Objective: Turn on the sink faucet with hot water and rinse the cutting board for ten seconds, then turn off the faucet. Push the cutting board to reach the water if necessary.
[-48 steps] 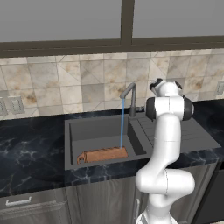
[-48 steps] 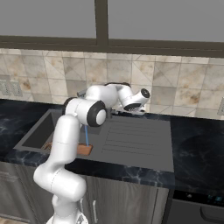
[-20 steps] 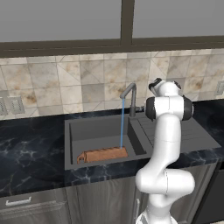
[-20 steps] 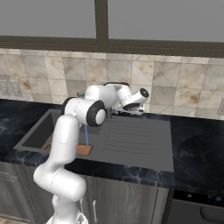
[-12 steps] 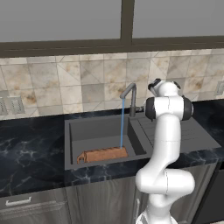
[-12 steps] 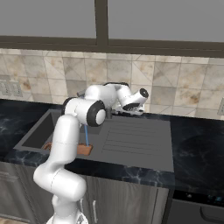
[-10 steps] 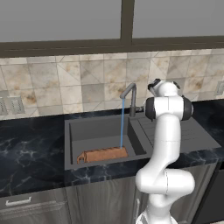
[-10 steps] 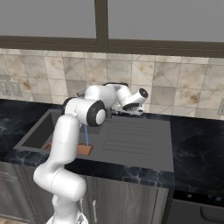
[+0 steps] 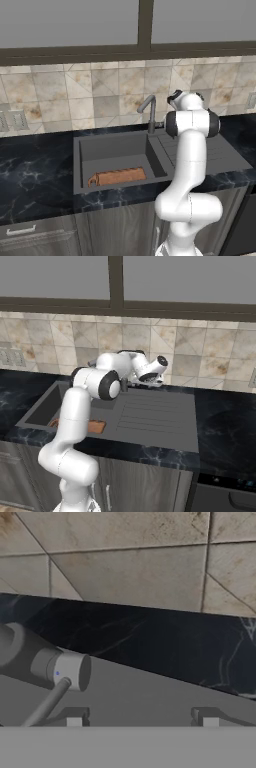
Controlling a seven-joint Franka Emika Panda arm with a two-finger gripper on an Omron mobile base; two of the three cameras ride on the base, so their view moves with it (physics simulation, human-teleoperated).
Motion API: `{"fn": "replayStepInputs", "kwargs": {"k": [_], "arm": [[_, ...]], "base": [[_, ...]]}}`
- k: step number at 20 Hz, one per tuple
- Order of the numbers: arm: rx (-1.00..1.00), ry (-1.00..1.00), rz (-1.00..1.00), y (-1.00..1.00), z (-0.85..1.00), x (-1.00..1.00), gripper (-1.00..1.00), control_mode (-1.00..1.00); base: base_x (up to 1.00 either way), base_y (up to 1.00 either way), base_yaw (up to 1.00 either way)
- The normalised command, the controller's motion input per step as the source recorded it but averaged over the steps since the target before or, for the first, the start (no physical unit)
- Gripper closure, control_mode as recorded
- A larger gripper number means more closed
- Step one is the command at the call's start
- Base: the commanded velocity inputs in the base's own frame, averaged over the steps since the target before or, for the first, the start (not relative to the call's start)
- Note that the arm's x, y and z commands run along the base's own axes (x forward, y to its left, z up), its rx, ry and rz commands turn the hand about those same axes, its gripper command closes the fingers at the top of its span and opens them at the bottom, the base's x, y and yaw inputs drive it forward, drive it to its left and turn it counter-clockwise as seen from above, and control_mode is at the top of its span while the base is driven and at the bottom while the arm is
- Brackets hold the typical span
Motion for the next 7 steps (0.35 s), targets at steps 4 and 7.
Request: {"fn": "replayStepInputs", "kwargs": {"k": [4,7], "arm": [[-0.05,0.00,0.00,0.57,-0.28,0.00,-1.00,-1.00],[-0.05,0.00,0.00,0.59,-0.27,0.00,-1.00,-1.00]], "base": [[0.00,0.00,0.00],[0.00,0.00,0.00]]}}
